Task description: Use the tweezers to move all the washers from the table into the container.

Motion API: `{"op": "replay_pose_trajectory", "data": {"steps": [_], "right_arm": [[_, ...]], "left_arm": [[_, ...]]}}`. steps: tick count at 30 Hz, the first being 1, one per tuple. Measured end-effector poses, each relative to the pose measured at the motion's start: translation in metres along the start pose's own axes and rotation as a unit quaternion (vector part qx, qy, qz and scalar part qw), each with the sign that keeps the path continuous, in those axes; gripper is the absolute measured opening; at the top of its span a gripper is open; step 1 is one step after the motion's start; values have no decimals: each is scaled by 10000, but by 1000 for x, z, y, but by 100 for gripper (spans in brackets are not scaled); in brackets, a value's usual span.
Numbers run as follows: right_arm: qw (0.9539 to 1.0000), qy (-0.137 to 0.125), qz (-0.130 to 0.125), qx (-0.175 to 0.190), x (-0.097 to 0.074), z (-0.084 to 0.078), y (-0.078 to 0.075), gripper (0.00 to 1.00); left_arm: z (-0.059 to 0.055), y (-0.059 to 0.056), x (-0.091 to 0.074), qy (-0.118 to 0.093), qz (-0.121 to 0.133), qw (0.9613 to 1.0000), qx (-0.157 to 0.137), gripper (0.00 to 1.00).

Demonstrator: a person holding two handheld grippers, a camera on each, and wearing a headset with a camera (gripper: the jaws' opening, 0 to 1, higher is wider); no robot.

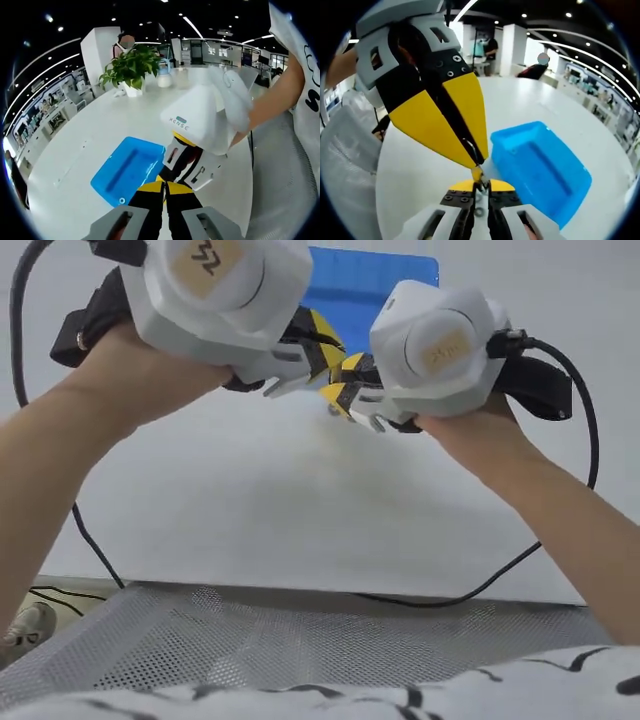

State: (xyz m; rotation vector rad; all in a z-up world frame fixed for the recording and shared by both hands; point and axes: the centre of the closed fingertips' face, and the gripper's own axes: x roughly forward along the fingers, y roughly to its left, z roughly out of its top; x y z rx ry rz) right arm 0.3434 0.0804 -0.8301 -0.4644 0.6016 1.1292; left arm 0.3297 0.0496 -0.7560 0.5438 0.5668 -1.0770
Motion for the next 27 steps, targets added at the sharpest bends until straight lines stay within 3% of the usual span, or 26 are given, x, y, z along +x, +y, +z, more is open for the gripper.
{"op": "replay_pose_trajectory", "data": {"steps": [4, 16, 27], "right_arm": [[9995, 131, -60, -264, -2, 0, 3, 4], [9987, 30, -145, -489, -22, 20, 9, 5], [9979, -121, -195, -605, -33, 43, 8, 5]], "left_arm": [[3, -2, 0, 22, 6, 10000, 36, 0], [20, -8, -26, -63, 83, 9997, 240, 0], [35, 0, -44, -150, 218, 9989, 379, 0]]}}
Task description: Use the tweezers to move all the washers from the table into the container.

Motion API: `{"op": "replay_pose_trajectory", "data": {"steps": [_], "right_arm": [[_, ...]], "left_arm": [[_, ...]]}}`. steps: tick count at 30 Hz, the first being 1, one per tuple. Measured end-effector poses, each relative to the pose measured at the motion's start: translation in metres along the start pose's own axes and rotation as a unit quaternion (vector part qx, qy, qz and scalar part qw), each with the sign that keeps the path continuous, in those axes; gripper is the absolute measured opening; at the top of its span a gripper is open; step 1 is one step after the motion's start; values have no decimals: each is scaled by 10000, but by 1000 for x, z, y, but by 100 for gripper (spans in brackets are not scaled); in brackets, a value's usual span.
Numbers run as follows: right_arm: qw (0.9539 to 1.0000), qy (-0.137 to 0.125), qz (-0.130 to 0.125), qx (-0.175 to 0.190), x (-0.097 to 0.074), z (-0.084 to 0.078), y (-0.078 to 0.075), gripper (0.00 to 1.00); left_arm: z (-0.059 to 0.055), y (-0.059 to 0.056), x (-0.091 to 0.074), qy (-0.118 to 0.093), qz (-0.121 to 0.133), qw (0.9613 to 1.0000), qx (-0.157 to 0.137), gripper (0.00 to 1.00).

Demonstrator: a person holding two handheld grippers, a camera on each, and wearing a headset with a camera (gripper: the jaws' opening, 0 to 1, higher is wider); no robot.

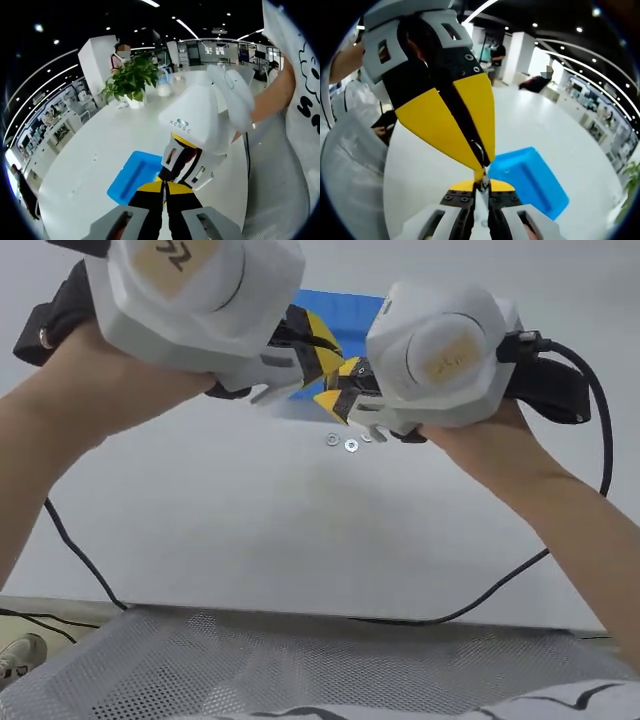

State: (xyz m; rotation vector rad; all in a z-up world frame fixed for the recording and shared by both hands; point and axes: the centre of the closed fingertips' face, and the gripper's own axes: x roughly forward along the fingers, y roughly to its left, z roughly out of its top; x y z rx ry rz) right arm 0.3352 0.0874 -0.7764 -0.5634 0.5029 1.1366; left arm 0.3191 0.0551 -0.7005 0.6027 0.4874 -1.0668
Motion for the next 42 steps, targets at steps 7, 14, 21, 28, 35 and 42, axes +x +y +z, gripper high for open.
{"op": "replay_pose_trajectory", "data": {"steps": [7, 14, 21, 28, 35, 42], "right_arm": [[9999, -48, -49, -99, -2, 7, -2, 5], [9997, -127, -122, -157, -3, 15, -12, 5], [9994, -175, -213, -219, 2, 21, -28, 5], [9994, -147, -270, -179, 15, 19, -42, 5], [9994, -25, -347, -89, 28, 6, -52, 5], [9996, 24, -290, 50, 42, -4, -58, 5]], "left_arm": [[-1, 5, -1, -26, 85, 9999, 61, 0], [3, 13, -3, -86, 191, 9997, 101, 0], [6, 27, -2, -144, 309, 9994, 113, 0], [1, 43, 8, -109, 390, 9991, 96, 0], [-11, 53, 25, -136, 400, 9991, -107, 0], [-22, 59, 38, -28, 460, 9989, -120, 0]]}}
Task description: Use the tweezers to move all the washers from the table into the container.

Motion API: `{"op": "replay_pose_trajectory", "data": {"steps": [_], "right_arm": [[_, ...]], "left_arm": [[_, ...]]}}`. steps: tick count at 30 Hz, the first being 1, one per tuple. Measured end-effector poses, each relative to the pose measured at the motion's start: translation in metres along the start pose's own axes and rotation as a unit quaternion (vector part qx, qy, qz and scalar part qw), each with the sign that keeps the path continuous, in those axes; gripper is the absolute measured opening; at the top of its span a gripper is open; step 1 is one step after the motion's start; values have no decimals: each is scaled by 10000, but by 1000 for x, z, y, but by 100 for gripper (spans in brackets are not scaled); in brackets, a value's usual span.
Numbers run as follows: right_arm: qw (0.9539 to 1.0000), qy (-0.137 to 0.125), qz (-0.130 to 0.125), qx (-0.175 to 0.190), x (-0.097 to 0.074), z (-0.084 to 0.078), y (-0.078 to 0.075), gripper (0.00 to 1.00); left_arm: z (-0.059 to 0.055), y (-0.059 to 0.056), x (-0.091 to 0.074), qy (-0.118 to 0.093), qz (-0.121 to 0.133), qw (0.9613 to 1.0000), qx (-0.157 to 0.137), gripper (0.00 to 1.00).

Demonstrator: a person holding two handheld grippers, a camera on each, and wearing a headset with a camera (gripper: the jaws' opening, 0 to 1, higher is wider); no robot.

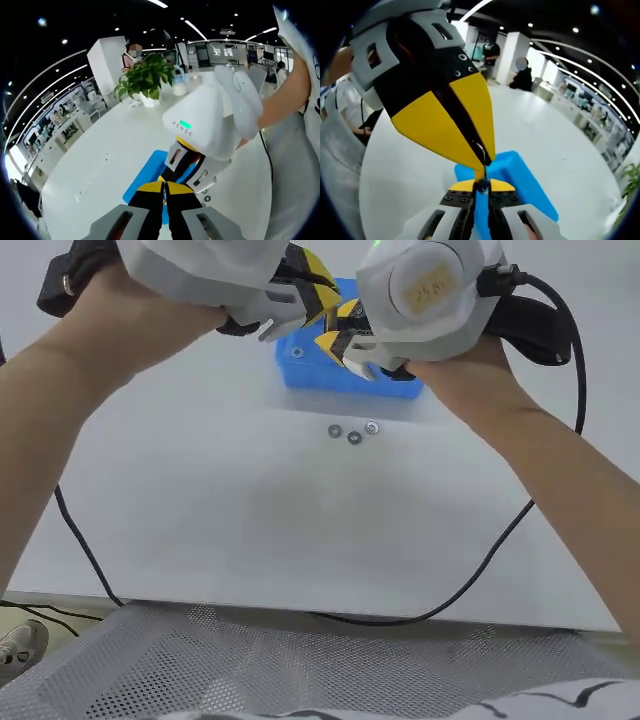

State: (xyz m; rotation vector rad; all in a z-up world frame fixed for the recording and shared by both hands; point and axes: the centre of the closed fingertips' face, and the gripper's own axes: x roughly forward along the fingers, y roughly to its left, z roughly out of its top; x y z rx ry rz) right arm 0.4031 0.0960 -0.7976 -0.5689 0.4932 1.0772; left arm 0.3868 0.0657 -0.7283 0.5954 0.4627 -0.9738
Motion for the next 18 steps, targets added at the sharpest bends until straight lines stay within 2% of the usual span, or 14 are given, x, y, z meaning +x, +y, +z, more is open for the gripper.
{"op": "replay_pose_trajectory", "data": {"steps": [6, 8, 12, 18], "right_arm": [[9998, -6, 130, 142, 13, -8, -2, 5], [9997, 5, 156, 173, 13, -7, 1, 5], [9992, -108, 260, 277, 19, -5, -2, 5], [9989, -128, 419, 163, 27, -2, -1, 5]], "left_arm": [[-11, 3, 8, 118, 5, 9999, -47, 0], [-14, 3, 9, 166, 10, 9999, -32, 0], [-14, 7, 8, 183, 53, 9998, -50, 0], [-19, 14, 8, 263, 122, 9996, -56, 0]]}}
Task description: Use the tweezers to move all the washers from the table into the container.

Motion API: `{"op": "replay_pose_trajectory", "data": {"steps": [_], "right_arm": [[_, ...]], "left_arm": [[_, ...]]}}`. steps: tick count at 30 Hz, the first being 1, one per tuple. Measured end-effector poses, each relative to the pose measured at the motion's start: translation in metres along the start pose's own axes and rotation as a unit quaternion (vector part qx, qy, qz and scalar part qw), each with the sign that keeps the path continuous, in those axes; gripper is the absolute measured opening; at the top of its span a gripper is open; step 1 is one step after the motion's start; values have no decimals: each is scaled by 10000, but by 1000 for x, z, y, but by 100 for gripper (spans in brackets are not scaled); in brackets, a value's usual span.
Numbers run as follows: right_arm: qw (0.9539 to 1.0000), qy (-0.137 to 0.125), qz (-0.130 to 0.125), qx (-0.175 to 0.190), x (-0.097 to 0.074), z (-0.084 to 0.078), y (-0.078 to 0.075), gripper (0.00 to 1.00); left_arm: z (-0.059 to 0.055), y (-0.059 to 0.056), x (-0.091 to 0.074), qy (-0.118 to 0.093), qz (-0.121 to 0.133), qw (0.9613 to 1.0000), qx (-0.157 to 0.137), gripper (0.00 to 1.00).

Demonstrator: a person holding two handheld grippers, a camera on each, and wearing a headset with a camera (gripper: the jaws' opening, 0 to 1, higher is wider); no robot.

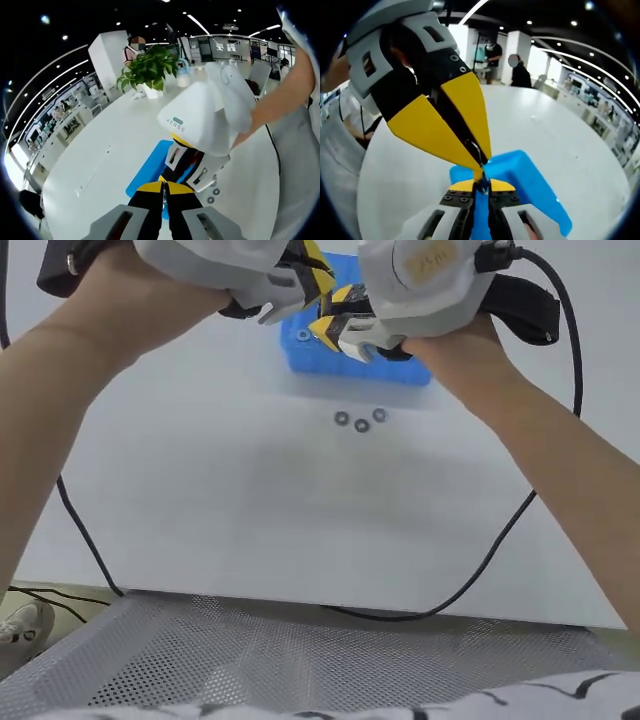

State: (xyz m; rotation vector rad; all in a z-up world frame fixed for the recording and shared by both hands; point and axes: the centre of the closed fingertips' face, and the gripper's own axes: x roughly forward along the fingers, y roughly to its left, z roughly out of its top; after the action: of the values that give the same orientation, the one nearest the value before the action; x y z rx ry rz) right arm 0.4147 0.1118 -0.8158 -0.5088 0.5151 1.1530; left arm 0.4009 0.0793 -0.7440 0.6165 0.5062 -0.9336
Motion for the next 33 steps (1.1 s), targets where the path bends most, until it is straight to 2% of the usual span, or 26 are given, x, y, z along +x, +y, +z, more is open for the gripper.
{"op": "replay_pose_trajectory", "data": {"steps": [4, 11, 16, 19, 23, 25, 28, 33], "right_arm": [[10000, -10, 78, -39, 2, 1, 0, 5], [9998, -36, 179, 17, 5, 1, -2, 6], [9998, -24, 164, -104, 8, 0, -4, 6], [9998, -43, 203, -45, 11, -2, -7, 6], [9997, 14, 239, -96, 15, -7, -6, 6], [9996, -9, 206, -183, 14, -6, -6, 6], [9996, -20, 274, -30, 13, -7, -6, 6], [9998, 6, 203, -25, 11, -6, -3, 8]], "left_arm": [[-3, 5, -1, 55, 70, 10000, 9, 0], [-6, 9, -2, 119, 40, 9999, 106, 0], [-7, 11, -2, 106, 42, 9999, 79, 0], [-4, 13, -5, 21, 39, 10000, -38, 0], [-8, 10, 0, 120, -47, 9999, -50, 0], [-7, 10, 0, 89, -16, 9999, -46, 0], [-7, 9, 0, 87, -11, 9998, -194, 0], [-6, 6, 0, 142, -28, 9999, -90, 0]]}}
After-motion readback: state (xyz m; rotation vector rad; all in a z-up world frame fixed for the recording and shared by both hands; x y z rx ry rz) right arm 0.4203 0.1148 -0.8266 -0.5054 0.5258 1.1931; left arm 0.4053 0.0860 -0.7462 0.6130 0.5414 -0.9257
